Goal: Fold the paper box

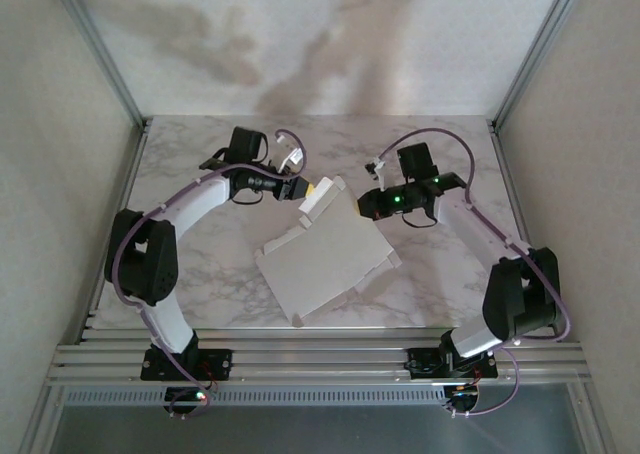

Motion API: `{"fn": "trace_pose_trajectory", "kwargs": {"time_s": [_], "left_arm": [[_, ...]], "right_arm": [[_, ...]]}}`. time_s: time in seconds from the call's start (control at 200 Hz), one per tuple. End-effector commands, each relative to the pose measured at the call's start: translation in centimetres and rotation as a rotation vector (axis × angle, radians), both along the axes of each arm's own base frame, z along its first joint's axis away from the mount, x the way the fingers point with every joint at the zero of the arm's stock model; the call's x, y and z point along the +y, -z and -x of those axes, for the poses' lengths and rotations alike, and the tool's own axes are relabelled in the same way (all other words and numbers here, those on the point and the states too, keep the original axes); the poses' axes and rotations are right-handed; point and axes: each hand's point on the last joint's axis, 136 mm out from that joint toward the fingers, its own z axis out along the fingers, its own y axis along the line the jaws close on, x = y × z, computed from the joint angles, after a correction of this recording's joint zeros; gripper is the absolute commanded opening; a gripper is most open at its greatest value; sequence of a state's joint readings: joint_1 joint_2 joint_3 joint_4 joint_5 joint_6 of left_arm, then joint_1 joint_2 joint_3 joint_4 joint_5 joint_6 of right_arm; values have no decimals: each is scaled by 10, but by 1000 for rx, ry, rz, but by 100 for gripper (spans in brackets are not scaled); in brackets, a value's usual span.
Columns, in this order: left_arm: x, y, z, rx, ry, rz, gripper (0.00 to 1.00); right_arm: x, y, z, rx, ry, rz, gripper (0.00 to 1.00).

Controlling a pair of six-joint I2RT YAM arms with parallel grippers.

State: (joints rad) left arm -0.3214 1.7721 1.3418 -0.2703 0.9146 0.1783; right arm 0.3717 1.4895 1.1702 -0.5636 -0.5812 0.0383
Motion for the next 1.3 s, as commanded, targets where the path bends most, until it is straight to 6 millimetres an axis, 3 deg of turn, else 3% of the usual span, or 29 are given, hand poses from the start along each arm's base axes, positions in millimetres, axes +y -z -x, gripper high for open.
{"fn": "trace_pose_trajectory", "kwargs": {"time_s": [0.0,0.145,0.215,0.455,0.576,0.906,1.111,1.296], "left_arm": [[0,-48,-11,-1,-130,85,34],[8,-70,2,-5,-258,157,42],[11,-71,11,4,-288,192,46],[-5,-15,41,53,-219,138,54],[-17,7,48,45,-194,85,63],[-36,40,45,111,-157,47,74],[-45,50,47,146,-128,48,76],[-51,73,47,184,-113,8,78]], "right_arm": [[-12,-10,10,-29,78,32,2],[-20,-19,18,-47,131,33,0],[-23,-21,20,-47,152,48,0],[-25,-23,31,-30,164,58,0],[-25,-21,36,-26,158,58,0],[-25,-16,40,-25,159,56,0],[-26,-16,41,-28,154,59,0],[-26,-15,41,-29,153,57,0]]}}
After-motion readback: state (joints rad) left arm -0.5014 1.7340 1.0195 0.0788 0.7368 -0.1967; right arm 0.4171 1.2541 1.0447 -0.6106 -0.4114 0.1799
